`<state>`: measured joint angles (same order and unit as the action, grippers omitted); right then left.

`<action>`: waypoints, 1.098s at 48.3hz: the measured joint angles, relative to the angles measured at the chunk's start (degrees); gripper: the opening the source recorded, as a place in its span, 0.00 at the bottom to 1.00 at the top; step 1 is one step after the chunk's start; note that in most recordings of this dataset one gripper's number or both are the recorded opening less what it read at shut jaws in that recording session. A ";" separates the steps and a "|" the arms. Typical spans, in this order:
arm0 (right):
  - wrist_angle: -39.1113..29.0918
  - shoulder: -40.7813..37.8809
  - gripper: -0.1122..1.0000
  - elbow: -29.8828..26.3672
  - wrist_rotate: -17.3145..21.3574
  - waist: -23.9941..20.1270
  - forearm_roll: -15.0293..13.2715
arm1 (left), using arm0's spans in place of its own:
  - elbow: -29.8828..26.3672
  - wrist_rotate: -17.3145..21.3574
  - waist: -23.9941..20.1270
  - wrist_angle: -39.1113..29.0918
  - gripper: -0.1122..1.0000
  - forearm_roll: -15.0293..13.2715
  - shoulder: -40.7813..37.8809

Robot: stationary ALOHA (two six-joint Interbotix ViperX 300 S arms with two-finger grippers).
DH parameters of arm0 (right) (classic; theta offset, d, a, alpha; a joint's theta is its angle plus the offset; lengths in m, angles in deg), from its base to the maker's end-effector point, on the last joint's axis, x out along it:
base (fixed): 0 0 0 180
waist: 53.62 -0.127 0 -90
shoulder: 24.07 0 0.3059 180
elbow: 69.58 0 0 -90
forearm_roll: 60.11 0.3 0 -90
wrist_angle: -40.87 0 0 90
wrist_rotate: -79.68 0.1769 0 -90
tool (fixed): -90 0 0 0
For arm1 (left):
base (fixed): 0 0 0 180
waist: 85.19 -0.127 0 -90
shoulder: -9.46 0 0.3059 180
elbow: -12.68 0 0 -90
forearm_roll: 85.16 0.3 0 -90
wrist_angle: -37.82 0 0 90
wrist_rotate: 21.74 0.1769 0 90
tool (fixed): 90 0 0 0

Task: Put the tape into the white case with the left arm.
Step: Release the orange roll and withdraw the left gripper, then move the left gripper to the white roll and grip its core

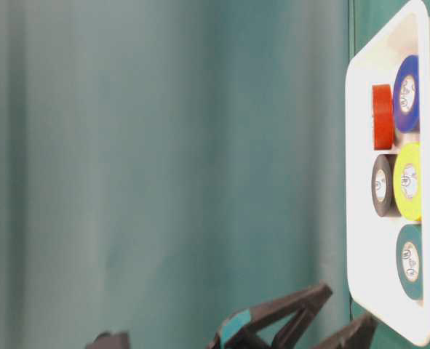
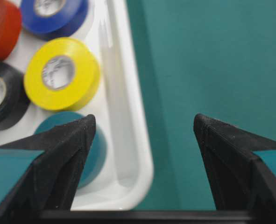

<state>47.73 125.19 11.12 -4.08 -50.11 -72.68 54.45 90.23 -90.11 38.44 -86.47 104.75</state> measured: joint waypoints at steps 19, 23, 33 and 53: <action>0.00 0.00 0.99 0.00 0.00 0.09 0.00 | 3.69 -0.79 3.34 -0.09 0.87 -0.09 4.13; 0.00 0.00 0.99 0.00 0.00 0.09 0.00 | 3.69 -1.23 3.34 0.00 0.87 -0.09 4.22; -0.09 0.00 0.99 0.00 -0.09 0.09 0.00 | 3.69 -2.55 3.60 0.00 0.87 -0.09 4.22; -0.09 0.00 0.99 0.00 0.00 0.09 0.09 | 3.69 -12.04 13.01 0.00 0.87 -0.18 3.16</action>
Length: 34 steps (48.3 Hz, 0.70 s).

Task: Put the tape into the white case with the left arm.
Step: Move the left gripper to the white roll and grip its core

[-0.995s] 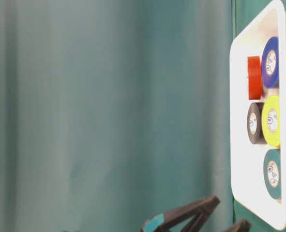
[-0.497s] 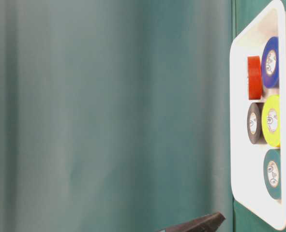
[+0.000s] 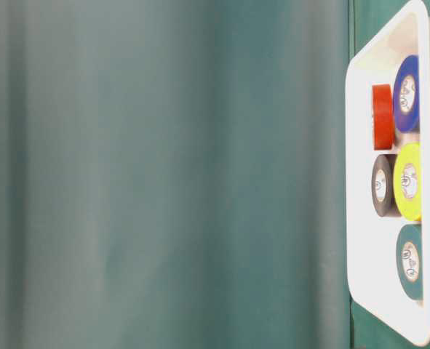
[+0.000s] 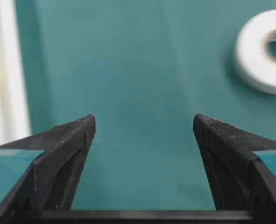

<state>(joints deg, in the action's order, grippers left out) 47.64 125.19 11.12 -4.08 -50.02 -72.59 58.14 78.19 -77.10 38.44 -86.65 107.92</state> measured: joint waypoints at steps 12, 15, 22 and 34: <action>0.00 0.09 0.99 0.00 0.00 0.00 -0.09 | -0.26 -5.80 6.77 -0.09 0.86 0.00 -0.35; 0.09 0.09 0.99 0.00 0.00 0.00 -0.09 | -0.35 -6.33 7.56 0.00 0.86 0.00 -0.62; 0.09 0.09 0.99 0.00 0.00 0.00 -0.09 | -0.88 -6.59 7.91 0.00 0.86 0.00 -2.55; 0.00 0.09 0.99 0.00 0.00 0.00 -0.09 | -4.57 -6.50 8.00 0.00 0.86 0.00 -7.73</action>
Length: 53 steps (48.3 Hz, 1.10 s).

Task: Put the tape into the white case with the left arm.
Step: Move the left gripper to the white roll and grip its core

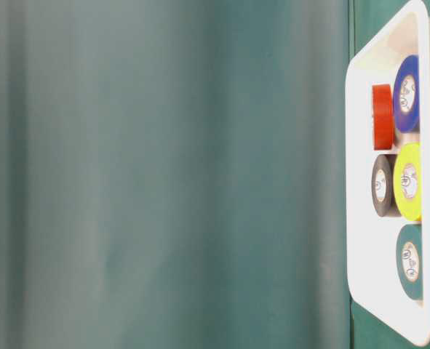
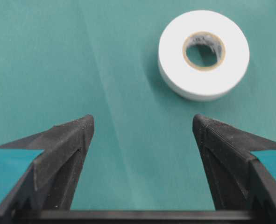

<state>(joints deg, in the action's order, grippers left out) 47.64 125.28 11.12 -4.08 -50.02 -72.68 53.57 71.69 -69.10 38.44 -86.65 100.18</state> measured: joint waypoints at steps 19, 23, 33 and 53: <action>0.00 0.00 0.99 0.00 0.00 0.00 0.00 | -8.88 0.09 0.79 0.18 0.86 0.00 -12.04; 0.00 0.00 0.99 0.00 0.00 0.00 0.00 | -10.20 0.09 1.23 0.18 0.86 0.00 -13.45; 0.00 0.00 0.99 0.00 0.00 0.00 0.00 | -11.60 0.09 2.11 0.18 0.86 0.00 -15.21; 0.09 0.00 0.99 0.00 0.00 0.00 0.00 | -13.97 0.09 2.55 0.26 0.86 0.00 -20.48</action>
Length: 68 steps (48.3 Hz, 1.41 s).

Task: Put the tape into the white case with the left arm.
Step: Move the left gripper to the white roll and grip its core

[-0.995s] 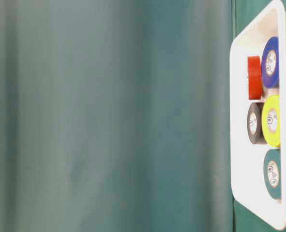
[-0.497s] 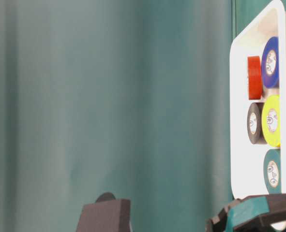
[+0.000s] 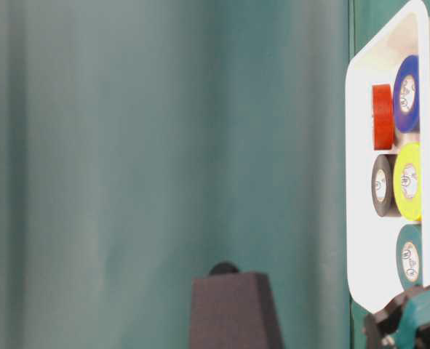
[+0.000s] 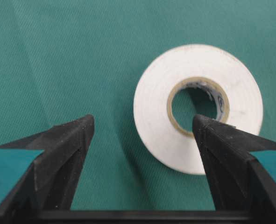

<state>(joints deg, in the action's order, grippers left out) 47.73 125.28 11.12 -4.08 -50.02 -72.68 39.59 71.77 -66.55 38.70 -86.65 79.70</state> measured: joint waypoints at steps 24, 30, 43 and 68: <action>0.00 0.00 0.99 0.00 0.00 0.00 0.00 | -2.55 -0.09 0.09 0.09 0.84 0.00 -4.66; -0.09 0.00 0.99 0.00 0.00 0.00 0.00 | -2.64 0.00 0.09 0.09 0.71 0.09 -4.57; 0.00 0.00 0.99 0.00 0.00 0.00 0.09 | -2.64 0.18 0.26 0.09 0.35 0.00 -4.57; 0.00 0.00 0.99 0.00 0.00 0.00 0.00 | -2.72 0.18 0.26 -0.26 0.35 0.00 -1.93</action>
<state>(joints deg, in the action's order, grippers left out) 47.73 125.28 11.12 -4.08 -50.02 -72.68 36.87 71.95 -66.29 38.44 -86.65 77.77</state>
